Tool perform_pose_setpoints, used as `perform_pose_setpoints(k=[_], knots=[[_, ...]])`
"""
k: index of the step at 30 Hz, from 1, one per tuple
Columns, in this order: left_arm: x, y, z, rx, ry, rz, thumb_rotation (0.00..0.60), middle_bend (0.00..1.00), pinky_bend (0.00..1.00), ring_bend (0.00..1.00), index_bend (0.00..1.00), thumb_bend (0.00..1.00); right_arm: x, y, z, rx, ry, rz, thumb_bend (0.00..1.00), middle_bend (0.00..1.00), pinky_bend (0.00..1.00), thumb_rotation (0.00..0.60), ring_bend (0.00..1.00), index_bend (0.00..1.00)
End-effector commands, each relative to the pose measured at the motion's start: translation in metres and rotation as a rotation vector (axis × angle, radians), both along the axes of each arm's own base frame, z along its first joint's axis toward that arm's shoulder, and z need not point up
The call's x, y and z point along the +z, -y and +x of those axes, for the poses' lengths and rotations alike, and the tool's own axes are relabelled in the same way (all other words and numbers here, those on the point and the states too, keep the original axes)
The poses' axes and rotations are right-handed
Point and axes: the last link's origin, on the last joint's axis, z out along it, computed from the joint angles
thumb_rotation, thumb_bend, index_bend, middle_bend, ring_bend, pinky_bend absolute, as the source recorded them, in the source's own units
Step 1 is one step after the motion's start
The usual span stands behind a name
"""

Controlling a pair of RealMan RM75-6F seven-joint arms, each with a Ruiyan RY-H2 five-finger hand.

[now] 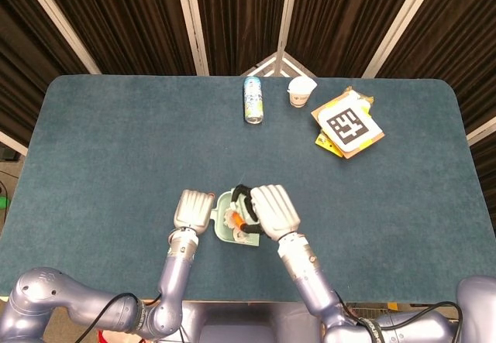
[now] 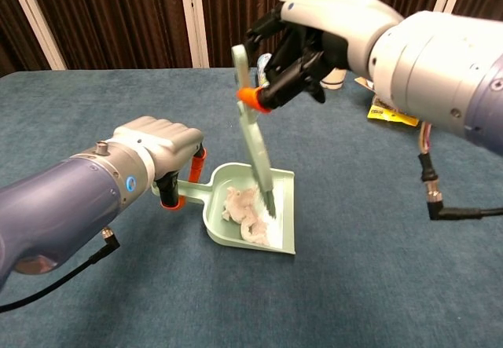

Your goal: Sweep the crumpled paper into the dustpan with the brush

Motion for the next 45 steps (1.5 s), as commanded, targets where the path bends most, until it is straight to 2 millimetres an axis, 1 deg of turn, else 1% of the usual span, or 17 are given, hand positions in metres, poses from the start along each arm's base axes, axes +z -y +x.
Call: perform_pose_setpoints(k=[1, 6, 10, 13, 16, 21, 25, 35, 41, 45], knots=[[0.001, 0.0, 0.001, -0.003, 0.006, 0.002, 0.6, 1.0, 1.0, 0.98, 0.61, 0.57, 0.005, 0.008, -0.01, -0.013, -0.044, -0.044, 0.51, 0.85, 0.76, 0.6, 0.84, 0.82], [0.003, 0.001, 0.001, -0.005, 0.007, 0.004, 0.6, 1.0, 1.0, 0.98, 0.62, 0.57, 0.007, 0.012, -0.032, -0.02, -0.144, -0.084, 0.51, 0.85, 0.76, 0.6, 0.84, 0.82], [0.002, 0.001, 0.0, 0.001, 0.0, 0.013, 0.6, 1.0, 1.0, 0.98, 0.63, 0.57, 0.001, 0.006, -0.051, -0.046, -0.194, -0.061, 0.51, 0.85, 0.76, 0.6, 0.84, 0.82], [0.002, 0.001, -0.001, 0.007, -0.007, 0.029, 0.6, 1.0, 1.0, 0.99, 0.64, 0.57, -0.004, 0.003, -0.057, -0.058, -0.217, -0.046, 0.51, 0.85, 0.76, 0.6, 0.84, 0.82], [0.001, 0.001, 0.0, 0.017, 0.007, 0.039, 0.6, 1.0, 1.0, 0.99, 0.65, 0.58, -0.008, 0.0, -0.057, -0.066, -0.222, -0.031, 0.51, 0.85, 0.76, 0.6, 0.84, 0.82], [-0.001, 0.002, 0.003, 0.022, 0.022, 0.04, 0.6, 1.0, 1.0, 1.0, 0.65, 0.58, -0.015, -0.005, -0.05, -0.079, -0.204, 0.005, 0.51, 0.85, 0.76, 0.6, 0.84, 0.82], [-0.004, 0.004, 0.004, 0.018, 0.021, 0.037, 0.6, 1.0, 1.0, 1.0, 0.65, 0.58, -0.018, -0.008, -0.04, -0.1, -0.159, 0.038, 0.51, 0.85, 0.76, 0.6, 0.84, 0.82], [-0.008, 0.006, 0.004, 0.023, 0.029, 0.036, 0.6, 1.0, 1.0, 0.99, 0.65, 0.58, -0.015, -0.009, -0.005, -0.188, 0.042, 0.132, 0.51, 0.85, 0.76, 0.6, 0.84, 0.82], [-0.011, 0.008, 0.007, 0.018, 0.036, 0.028, 0.6, 1.0, 1.0, 0.99, 0.65, 0.58, -0.013, -0.015, 0.016, -0.192, 0.133, 0.196, 0.51, 0.85, 0.76, 0.6, 0.84, 0.82], [-0.012, 0.008, 0.008, 0.02, 0.044, 0.028, 0.6, 1.0, 1.0, 0.99, 0.64, 0.58, -0.009, -0.016, 0.027, -0.182, 0.173, 0.209, 0.51, 0.85, 0.76, 0.6, 0.84, 0.82]])
